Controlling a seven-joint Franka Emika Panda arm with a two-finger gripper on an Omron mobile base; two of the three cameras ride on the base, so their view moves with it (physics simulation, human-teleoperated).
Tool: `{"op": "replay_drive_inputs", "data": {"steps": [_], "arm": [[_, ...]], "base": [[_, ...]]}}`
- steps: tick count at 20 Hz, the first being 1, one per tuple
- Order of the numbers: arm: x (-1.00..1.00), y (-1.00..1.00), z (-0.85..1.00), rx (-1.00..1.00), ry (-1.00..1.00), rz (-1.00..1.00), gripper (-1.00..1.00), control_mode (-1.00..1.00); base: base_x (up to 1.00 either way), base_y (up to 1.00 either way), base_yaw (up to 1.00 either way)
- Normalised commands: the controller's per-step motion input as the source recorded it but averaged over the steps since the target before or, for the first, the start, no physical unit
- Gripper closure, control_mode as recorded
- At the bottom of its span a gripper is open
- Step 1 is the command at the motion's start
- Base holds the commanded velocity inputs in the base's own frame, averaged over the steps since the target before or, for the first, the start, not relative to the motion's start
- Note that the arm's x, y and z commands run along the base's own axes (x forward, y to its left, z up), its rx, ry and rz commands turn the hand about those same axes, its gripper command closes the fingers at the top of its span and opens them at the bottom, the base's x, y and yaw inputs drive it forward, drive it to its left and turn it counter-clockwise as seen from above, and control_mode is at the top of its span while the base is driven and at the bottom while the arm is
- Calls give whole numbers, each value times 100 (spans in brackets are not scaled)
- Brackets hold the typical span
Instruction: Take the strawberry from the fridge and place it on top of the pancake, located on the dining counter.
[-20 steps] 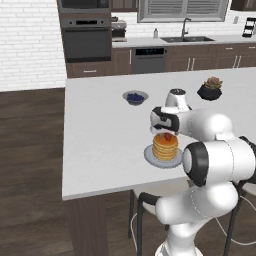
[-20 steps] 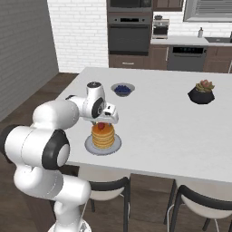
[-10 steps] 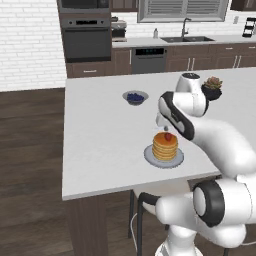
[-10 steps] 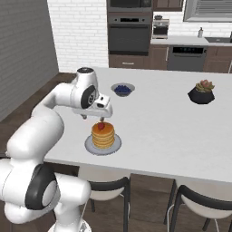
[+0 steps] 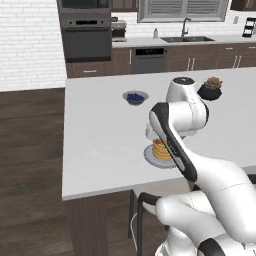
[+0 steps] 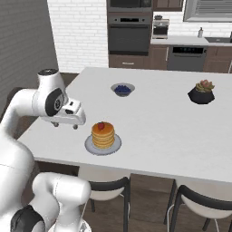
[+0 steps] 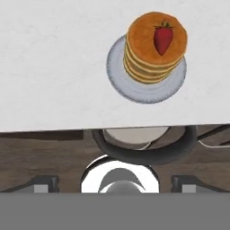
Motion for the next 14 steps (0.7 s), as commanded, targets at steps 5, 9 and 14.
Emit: {"op": "replay_drive_inputs", "data": {"steps": [5,9,14], "arm": [[-100,71,-18,-8,-4,0,-100,-100],[-84,63,-10,-6,0,0,-100,-100],[-14,49,0,-1,0,0,-100,-100]], "base": [[0,0,0],[0,0,0],[0,0,0]]}}
